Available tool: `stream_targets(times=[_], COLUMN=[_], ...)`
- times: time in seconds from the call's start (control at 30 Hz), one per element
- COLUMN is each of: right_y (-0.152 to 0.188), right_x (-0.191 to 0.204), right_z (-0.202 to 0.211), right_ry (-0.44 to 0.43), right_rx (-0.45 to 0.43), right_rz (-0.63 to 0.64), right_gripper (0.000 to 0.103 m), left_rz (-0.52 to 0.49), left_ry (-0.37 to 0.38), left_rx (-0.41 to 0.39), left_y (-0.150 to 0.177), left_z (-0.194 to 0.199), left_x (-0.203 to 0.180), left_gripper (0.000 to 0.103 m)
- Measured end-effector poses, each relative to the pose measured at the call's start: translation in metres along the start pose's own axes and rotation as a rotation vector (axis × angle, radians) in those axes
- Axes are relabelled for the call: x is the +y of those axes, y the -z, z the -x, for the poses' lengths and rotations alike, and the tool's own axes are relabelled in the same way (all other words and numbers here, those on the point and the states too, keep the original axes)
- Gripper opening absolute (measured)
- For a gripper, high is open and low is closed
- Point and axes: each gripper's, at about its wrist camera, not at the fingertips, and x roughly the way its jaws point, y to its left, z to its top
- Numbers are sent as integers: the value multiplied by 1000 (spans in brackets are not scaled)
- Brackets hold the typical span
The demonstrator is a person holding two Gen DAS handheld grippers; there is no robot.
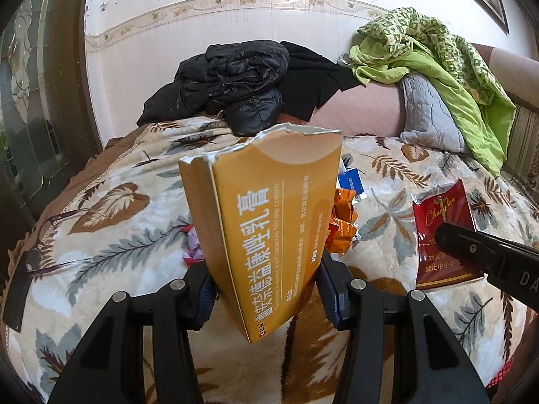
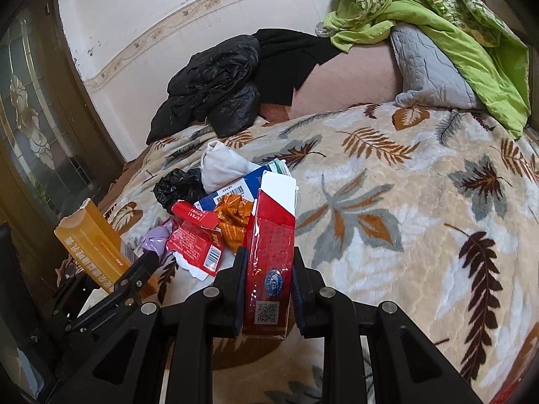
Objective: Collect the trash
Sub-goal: 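Lift the orange box and red pack off the bed with both tools, then carry both items over the red mesh basket and open both tools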
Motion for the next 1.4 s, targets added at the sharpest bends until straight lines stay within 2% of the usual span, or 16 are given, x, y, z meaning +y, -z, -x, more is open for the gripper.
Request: stream_targets(times=[1.1,1.17,1.27,1.4], right_y=[-17,-15,-8,5], right_x=[4,3,1,-18], right_z=[82,87,93,118], right_ry=[-21,-18,-18,-48], right_rx=[-141,-148,-141,-135], right_rz=[-7,-8,-14,-69], right_gripper=[25,25,25,25], left_rz=[-46,-46,-29,-60], left_ry=[18,36,129,259], left_rx=[-70,-67,-41,-3], left_y=[-20,-20,-17,-9], left_z=[56,59,63,73], left_x=[-23,-25,-27,-41], left_gripper=[50,50,50,50])
